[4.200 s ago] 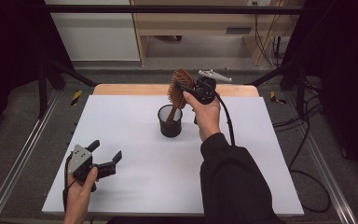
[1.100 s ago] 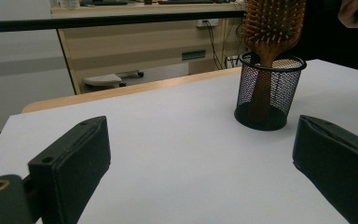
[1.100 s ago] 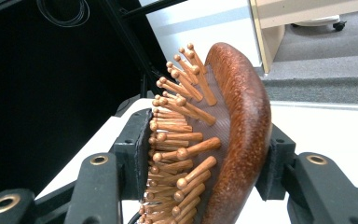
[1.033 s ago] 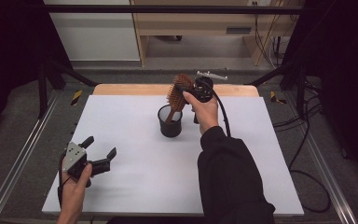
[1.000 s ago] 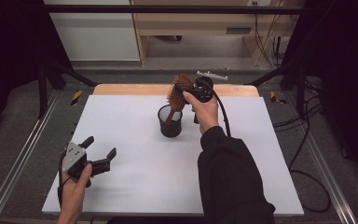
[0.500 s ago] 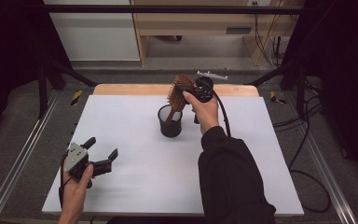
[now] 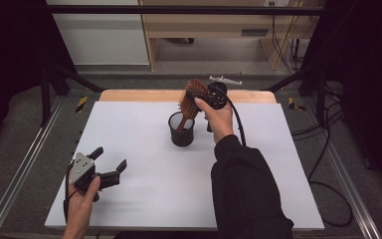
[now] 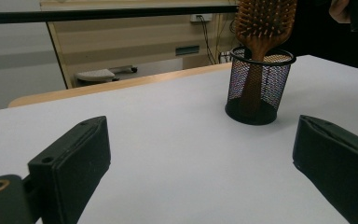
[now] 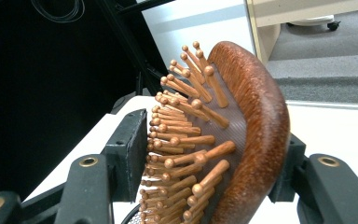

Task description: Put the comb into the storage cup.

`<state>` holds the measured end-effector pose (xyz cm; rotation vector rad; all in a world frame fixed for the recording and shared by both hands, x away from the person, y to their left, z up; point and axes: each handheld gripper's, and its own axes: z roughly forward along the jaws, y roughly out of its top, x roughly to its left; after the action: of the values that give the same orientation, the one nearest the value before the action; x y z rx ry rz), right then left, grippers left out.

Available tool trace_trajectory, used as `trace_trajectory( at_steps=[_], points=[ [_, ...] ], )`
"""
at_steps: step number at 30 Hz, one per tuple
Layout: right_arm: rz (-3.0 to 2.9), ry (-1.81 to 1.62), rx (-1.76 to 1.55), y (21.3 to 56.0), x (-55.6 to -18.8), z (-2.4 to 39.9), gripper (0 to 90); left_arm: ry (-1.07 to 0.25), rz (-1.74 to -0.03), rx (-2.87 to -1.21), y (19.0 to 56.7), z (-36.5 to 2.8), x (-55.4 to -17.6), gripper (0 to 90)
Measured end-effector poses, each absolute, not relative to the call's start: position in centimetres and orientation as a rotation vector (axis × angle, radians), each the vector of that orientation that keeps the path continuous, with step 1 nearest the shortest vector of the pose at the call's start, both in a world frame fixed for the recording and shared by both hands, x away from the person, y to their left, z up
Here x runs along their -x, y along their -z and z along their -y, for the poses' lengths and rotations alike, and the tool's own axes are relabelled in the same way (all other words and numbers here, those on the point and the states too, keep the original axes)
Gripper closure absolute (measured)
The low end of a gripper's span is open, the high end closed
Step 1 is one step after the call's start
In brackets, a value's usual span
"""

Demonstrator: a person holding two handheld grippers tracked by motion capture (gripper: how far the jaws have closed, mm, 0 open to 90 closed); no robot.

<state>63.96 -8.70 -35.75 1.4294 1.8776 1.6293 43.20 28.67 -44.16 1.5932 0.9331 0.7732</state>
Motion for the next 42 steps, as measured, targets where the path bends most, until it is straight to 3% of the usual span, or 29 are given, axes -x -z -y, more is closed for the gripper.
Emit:
trace_trajectory(
  at_steps=[42],
  points=[
    [-1.878, -1.597, -1.458, 35.69, -64.0, 9.26, 32.6, -0.764, -0.928, -1.598, 44.12, -28.65, -43.22, 4.5]
  ],
)
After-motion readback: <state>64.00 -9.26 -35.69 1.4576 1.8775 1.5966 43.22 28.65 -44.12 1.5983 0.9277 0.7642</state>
